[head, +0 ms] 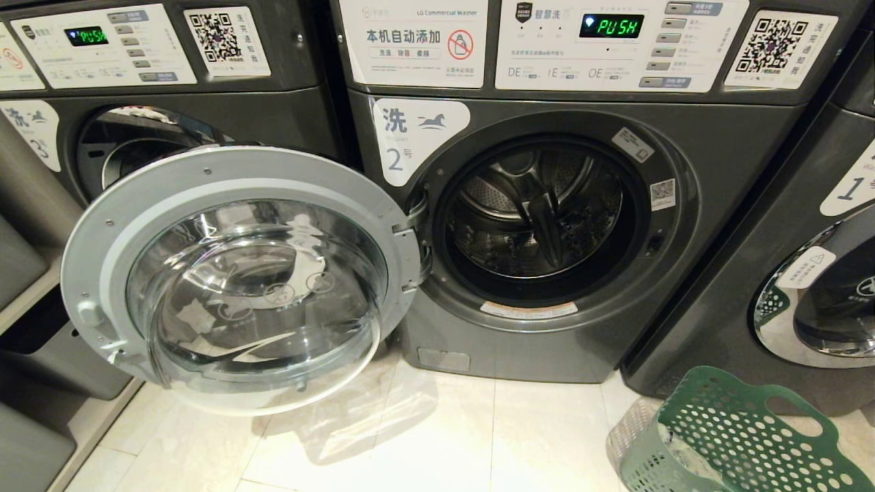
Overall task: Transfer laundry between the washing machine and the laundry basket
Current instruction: Pick a cloth and place it into the basket
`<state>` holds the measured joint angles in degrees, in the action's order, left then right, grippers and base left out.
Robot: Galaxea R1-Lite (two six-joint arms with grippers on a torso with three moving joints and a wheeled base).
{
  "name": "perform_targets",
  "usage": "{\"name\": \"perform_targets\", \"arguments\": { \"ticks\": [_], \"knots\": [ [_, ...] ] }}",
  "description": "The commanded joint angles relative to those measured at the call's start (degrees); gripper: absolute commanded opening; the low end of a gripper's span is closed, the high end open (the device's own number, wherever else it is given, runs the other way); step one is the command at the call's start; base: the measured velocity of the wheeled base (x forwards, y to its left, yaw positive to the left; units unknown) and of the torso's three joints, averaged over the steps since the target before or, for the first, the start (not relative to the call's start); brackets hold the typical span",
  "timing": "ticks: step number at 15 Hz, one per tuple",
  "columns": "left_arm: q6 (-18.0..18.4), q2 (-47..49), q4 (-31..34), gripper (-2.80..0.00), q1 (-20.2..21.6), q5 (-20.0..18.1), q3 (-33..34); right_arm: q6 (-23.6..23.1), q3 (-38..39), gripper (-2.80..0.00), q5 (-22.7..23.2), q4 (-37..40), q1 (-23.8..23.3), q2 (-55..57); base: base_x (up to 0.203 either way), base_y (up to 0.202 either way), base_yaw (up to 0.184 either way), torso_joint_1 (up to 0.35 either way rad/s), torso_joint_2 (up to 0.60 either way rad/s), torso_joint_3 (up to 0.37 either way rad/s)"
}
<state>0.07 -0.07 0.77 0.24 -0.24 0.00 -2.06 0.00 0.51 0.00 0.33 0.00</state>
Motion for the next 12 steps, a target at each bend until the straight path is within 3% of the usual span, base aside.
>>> {"name": "perform_targets", "arguments": {
  "ticks": [1,12],
  "knots": [
    [0.0,-0.1,0.0,-2.8,0.0,0.0,0.1,-0.1,0.0,0.0,0.0,0.0,0.0,-0.1,0.0,0.0,0.0,0.0,0.0,0.0],
    [0.1,-0.1,0.0,-2.8,0.0,0.0,0.1,0.0,0.0,0.0,0.0,-0.1,0.0,-0.1,0.0,0.0,0.0,0.0,0.0,0.0]
  ]
}}
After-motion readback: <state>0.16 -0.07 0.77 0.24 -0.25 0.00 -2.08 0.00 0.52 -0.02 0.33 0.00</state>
